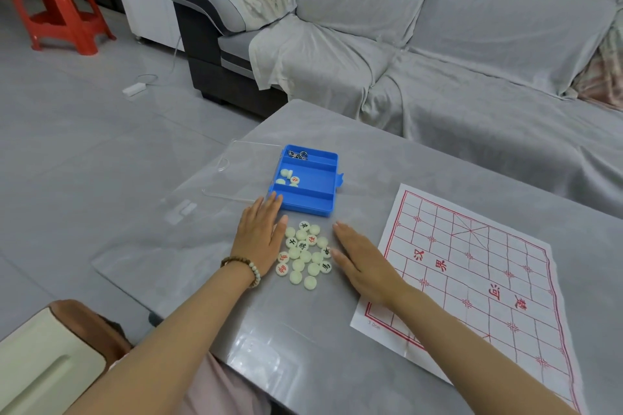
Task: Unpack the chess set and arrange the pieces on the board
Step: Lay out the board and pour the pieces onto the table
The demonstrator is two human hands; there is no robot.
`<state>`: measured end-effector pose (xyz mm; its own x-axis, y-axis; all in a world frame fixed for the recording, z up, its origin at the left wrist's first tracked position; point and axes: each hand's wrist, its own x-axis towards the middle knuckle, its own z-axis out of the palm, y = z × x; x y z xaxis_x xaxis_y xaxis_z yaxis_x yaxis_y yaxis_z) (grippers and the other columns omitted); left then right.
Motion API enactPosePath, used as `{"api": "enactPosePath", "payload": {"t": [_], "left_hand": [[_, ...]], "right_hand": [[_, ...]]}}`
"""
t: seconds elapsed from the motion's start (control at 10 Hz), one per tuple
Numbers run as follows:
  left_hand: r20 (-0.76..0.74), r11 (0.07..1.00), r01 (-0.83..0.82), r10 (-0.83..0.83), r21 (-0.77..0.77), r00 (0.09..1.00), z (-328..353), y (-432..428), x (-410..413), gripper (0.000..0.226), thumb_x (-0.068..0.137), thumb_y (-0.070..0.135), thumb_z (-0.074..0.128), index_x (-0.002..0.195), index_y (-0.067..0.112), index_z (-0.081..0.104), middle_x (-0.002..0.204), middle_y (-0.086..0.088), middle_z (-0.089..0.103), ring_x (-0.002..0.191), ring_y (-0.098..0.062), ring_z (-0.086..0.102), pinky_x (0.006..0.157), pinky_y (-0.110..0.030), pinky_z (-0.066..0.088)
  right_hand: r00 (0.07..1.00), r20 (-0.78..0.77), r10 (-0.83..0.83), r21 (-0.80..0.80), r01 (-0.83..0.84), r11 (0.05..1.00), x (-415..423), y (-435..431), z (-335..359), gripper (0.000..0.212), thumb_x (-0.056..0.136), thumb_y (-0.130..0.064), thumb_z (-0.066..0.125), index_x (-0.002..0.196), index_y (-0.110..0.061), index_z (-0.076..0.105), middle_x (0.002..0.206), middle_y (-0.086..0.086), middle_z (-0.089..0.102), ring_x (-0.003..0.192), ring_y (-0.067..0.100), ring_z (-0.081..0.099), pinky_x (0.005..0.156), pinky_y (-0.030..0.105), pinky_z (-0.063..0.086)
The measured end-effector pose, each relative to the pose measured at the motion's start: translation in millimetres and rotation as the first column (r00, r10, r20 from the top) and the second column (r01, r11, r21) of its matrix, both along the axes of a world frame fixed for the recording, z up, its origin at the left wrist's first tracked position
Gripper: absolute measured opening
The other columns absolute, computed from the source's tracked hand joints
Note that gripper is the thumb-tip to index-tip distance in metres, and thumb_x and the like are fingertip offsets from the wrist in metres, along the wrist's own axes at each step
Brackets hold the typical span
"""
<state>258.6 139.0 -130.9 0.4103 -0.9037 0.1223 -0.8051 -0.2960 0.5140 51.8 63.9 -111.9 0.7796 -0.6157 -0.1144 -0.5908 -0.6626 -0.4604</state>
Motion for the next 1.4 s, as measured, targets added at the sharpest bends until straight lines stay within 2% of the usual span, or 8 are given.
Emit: {"api": "enactPosePath", "payload": {"t": [0.2, 0.4, 0.5, 0.7, 0.8, 1.0, 1.2, 1.4], "left_hand": [[0.007, 1.000, 0.004, -0.005, 0.014, 1.000, 1.7, 0.0, 8.9, 0.051, 0.100, 0.034, 0.018, 0.147, 0.019, 0.010, 0.156, 0.003, 0.007, 0.143, -0.013, 0.001, 0.116, -0.029, -0.001], [0.075, 0.992, -0.106, 0.101, 0.065, 0.992, 0.7, -16.0, 54.3, 0.051, 0.099, 0.036, 0.016, 0.147, 0.019, 0.014, 0.155, 0.001, 0.013, 0.143, -0.016, 0.006, 0.117, -0.033, 0.001], [0.088, 0.987, -0.141, 0.134, 0.074, 0.987, -2.1, -23.3, 60.4, 0.051, 0.098, 0.038, 0.014, 0.147, 0.021, 0.017, 0.154, 0.002, 0.016, 0.143, -0.016, 0.008, 0.116, -0.033, 0.000], [0.075, 0.986, -0.153, 0.148, 0.060, 0.986, -5.7, -24.2, 60.8, 0.055, 0.096, 0.043, 0.005, 0.147, 0.025, 0.016, 0.155, 0.006, 0.012, 0.143, -0.011, 0.005, 0.115, -0.030, -0.003], [0.074, 0.987, -0.157, 0.154, 0.039, 0.985, -6.1, -24.1, 60.2, 0.071, 0.086, 0.052, -0.009, 0.147, 0.026, 0.016, 0.155, 0.008, 0.011, 0.142, -0.010, 0.004, 0.113, -0.028, -0.006], [0.072, 0.985, -0.170, 0.169, 0.006, 0.983, -6.5, -24.2, 60.4, 0.081, 0.079, 0.053, -0.015, 0.146, 0.025, 0.021, 0.154, 0.008, 0.016, 0.142, -0.010, 0.007, 0.114, -0.029, -0.004], [0.073, 0.985, -0.174, 0.173, 0.015, 0.982, -5.5, -23.2, 59.1, 0.081, 0.078, 0.052, -0.017, 0.146, 0.026, 0.020, 0.154, 0.008, 0.016, 0.142, -0.010, 0.006, 0.114, -0.029, -0.004], [0.078, 0.983, -0.180, 0.178, 0.021, 0.981, -5.8, -23.8, 59.5, 0.081, 0.078, 0.052, -0.017, 0.145, 0.026, 0.021, 0.154, 0.007, 0.016, 0.142, -0.010, 0.007, 0.114, -0.030, -0.003]], "right_hand": [[0.997, 0.015, 0.078, 0.070, -0.079, 0.994, 14.2, 12.9, -3.0, 0.057, 0.100, -0.042, 0.024, 0.149, -0.023, 0.004, 0.157, -0.009, -0.003, 0.138, -0.004, -0.008, 0.110, 0.014, -0.008], [0.953, 0.288, -0.093, 0.068, 0.077, 0.995, 55.2, -15.5, 27.2, 0.048, 0.096, -0.040, 0.042, 0.140, -0.023, 0.036, 0.147, -0.008, 0.036, 0.134, 0.008, 0.033, 0.105, 0.019, 0.024], [0.935, 0.323, -0.149, 0.063, 0.136, 0.989, 98.3, -45.6, 38.3, 0.050, 0.094, -0.040, 0.047, 0.137, -0.015, 0.039, 0.140, -0.004, 0.042, 0.129, 0.012, 0.040, 0.100, 0.021, 0.032], [0.958, 0.151, -0.243, 0.202, 0.211, 0.956, 172.4, -92.9, 19.4, 0.055, 0.095, -0.042, 0.043, 0.137, -0.007, 0.038, 0.141, 0.009, 0.041, 0.130, 0.023, 0.038, 0.106, 0.034, 0.032], [0.951, 0.199, -0.237, 0.136, 0.213, 0.968, 189.3, -92.6, 5.2, 0.045, 0.093, -0.041, 0.049, 0.121, -0.006, 0.049, 0.121, 0.009, 0.051, 0.116, 0.023, 0.045, 0.093, 0.032, 0.040], [0.983, 0.094, -0.160, -0.173, 0.174, 0.969, 189.6, -83.6, -5.0, 0.038, 0.094, -0.047, 0.041, 0.093, -0.010, 0.048, 0.096, 0.005, 0.049, 0.093, 0.021, 0.044, 0.073, 0.030, 0.036], [0.994, 0.016, -0.108, -0.298, 0.108, 0.948, 187.9, -84.2, -3.2, 0.044, 0.098, -0.044, 0.030, 0.092, -0.009, 0.055, 0.101, 0.007, 0.052, 0.096, 0.023, 0.048, 0.069, 0.033, 0.038], [0.993, 0.064, -0.104, -0.238, 0.116, 0.964, 185.4, -85.2, -1.2, 0.037, 0.098, -0.042, 0.034, 0.075, -0.015, 0.045, 0.079, 0.000, 0.046, 0.067, 0.019, 0.046, 0.059, 0.030, 0.031]]}}
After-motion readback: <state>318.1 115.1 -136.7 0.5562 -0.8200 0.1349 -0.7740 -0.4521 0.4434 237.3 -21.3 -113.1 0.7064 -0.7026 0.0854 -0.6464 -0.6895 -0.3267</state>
